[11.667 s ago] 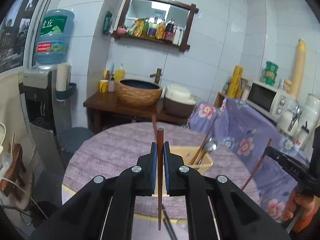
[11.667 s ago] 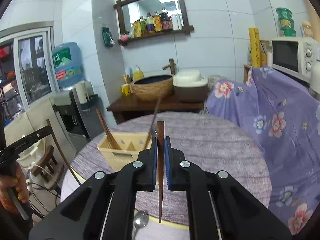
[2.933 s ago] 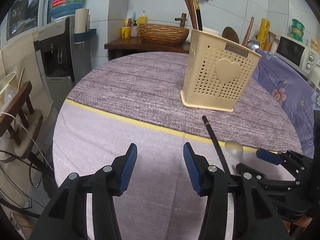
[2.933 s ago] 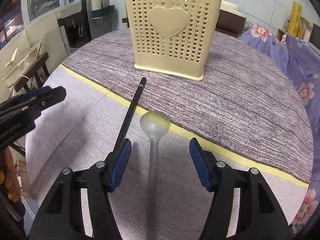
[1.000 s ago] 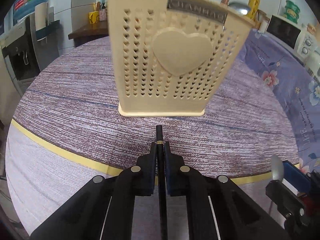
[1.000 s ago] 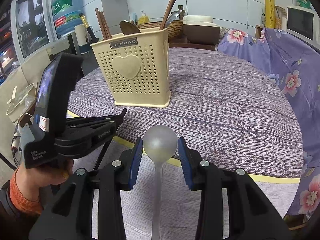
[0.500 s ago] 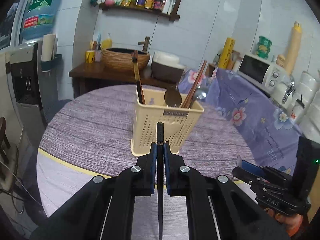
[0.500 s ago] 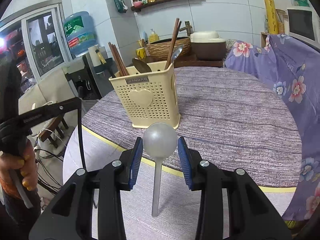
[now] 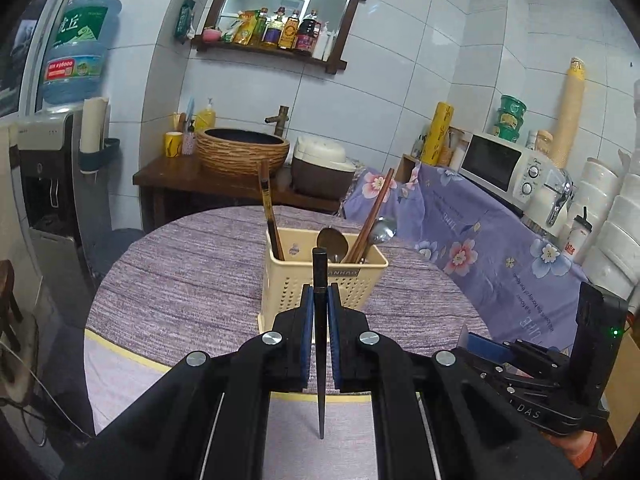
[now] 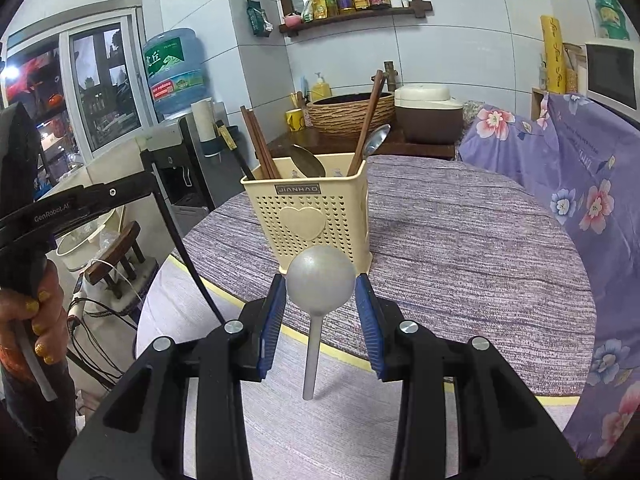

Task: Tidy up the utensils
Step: 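Lift the white spoon and chopstick and lower them into the holder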

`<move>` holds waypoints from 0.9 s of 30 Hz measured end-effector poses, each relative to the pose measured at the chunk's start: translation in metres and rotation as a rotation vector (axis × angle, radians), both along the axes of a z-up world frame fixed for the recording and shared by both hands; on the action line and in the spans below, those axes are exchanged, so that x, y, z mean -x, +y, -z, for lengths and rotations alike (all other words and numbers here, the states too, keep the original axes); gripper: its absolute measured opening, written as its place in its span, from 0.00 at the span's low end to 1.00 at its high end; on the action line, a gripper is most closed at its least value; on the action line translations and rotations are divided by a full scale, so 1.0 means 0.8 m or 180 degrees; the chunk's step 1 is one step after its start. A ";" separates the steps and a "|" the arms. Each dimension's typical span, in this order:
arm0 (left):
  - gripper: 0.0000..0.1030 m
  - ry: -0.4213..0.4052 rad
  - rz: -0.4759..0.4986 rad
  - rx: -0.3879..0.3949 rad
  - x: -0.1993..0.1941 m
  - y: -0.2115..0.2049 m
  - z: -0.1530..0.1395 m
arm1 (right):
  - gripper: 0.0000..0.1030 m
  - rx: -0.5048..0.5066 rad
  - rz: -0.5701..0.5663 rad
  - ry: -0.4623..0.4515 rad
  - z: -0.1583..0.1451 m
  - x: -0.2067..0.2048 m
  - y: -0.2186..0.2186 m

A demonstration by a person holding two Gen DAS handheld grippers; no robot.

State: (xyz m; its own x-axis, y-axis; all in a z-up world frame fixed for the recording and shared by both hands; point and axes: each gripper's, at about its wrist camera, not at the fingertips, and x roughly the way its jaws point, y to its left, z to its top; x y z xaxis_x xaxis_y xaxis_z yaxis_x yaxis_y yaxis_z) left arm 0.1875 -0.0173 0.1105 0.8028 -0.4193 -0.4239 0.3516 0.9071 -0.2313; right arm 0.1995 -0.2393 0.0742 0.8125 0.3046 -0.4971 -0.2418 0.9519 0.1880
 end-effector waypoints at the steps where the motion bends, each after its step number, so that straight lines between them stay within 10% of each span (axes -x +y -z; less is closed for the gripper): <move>1: 0.08 -0.0041 -0.0006 0.0000 -0.001 -0.001 -0.007 | 0.36 0.0007 -0.0002 -0.0029 -0.006 -0.002 0.001; 15: 0.08 -0.1011 -0.0417 0.0009 -0.055 -0.031 -0.168 | 0.36 0.0253 0.0274 -0.1016 -0.182 -0.091 0.018; 27: 0.08 -0.0665 -0.0514 -0.0274 -0.101 -0.068 -0.067 | 0.36 0.0350 0.0350 -0.0676 -0.087 -0.151 0.032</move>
